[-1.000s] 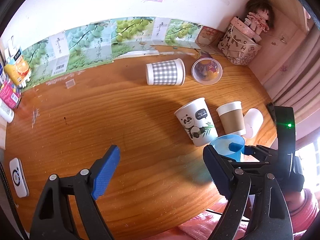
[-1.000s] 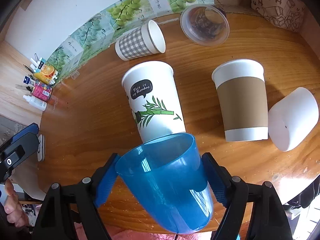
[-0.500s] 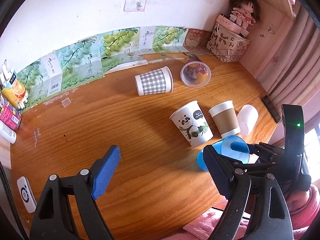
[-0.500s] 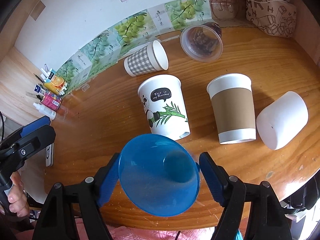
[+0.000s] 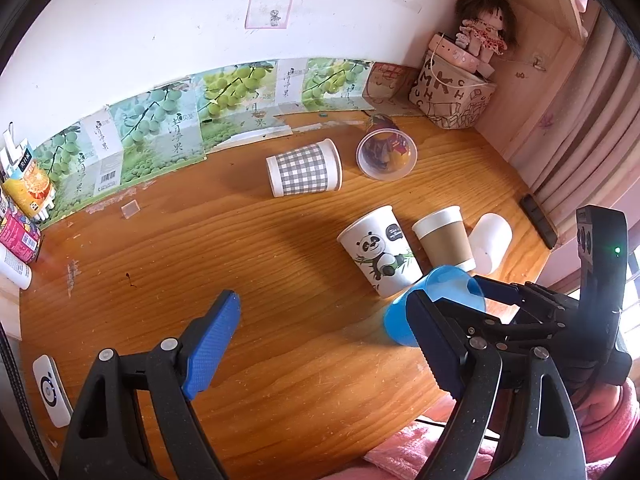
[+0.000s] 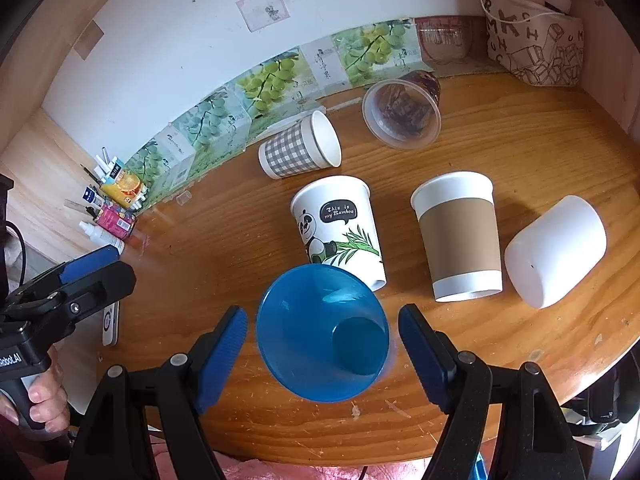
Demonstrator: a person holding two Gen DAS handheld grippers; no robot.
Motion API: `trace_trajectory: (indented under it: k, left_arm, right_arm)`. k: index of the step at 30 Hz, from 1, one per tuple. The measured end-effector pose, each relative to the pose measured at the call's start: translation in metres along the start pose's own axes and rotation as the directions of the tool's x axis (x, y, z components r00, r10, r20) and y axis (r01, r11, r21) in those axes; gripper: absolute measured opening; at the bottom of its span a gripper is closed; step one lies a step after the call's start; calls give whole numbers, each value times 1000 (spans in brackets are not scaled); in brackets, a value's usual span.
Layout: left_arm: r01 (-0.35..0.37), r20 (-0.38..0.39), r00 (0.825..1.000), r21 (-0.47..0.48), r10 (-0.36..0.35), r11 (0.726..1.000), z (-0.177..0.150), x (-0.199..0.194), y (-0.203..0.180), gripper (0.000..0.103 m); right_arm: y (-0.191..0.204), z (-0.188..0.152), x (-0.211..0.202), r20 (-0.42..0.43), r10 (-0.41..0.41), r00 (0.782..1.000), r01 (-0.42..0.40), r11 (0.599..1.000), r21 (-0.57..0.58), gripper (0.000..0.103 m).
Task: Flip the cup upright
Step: 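Rotate the blue cup upright with the right tool, opening downward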
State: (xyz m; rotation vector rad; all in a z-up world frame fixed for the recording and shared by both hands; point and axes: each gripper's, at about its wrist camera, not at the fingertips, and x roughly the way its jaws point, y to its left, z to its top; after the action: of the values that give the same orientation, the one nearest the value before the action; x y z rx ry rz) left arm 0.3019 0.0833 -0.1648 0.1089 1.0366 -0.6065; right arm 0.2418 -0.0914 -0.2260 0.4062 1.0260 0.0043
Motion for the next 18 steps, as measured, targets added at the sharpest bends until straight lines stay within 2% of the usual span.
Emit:
trace_trajectory:
  k: [5, 9, 15, 18]
  left_arm:
    - [20, 9, 1000, -13, -20, 1000, -3, -3, -7, 87]
    - [31, 32, 999, -62, -29, 998, -5, -10, -11, 87]
    - [12, 55, 998, -171, -3, 985, -8, -17, -22, 89]
    - [-38, 37, 998, -228, 47, 973, -14, -20, -31, 89]
  right_arm:
    - [-1, 2, -15, 37, 18, 999, -18, 1000, -8, 80]
    - [-6, 5, -30, 87, 56, 995, -54, 998, -25, 82]
    - [-18, 8, -59, 173, 110, 979, -99, 993, -72, 84]
    - [-28, 6, -75, 218, 133, 967, -111, 988, -111, 84]
